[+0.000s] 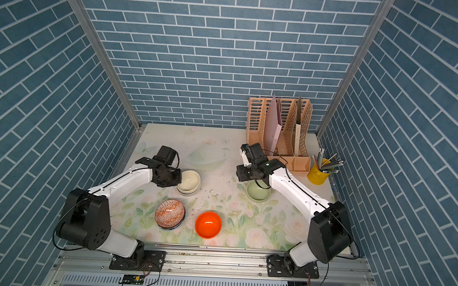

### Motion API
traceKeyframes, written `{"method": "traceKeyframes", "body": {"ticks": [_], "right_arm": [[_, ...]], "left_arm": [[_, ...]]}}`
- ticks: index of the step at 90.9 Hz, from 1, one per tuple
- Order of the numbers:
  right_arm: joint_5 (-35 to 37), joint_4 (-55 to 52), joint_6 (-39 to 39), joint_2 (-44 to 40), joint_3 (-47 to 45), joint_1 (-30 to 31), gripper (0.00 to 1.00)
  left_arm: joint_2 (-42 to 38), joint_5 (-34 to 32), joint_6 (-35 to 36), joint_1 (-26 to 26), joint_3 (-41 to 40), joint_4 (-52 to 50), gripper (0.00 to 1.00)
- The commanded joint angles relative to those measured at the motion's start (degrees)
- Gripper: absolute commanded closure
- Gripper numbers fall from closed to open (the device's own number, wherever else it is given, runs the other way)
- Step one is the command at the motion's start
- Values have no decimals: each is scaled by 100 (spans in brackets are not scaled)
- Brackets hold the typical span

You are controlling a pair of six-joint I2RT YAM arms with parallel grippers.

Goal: Stack the bowls
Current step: Place the bowl on the bowl.

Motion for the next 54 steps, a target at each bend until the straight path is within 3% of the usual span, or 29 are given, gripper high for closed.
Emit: {"method": "traceKeyframes", "body": {"ticks": [1, 54], "right_arm": [[-66, 34, -122, -96, -57, -26, 49], [-133, 42, -122, -69, -79, -24, 49]], "left_arm": [[18, 18, 9, 39, -12, 119, 100], [-149, -65, 52, 39, -85, 73, 100]]}}
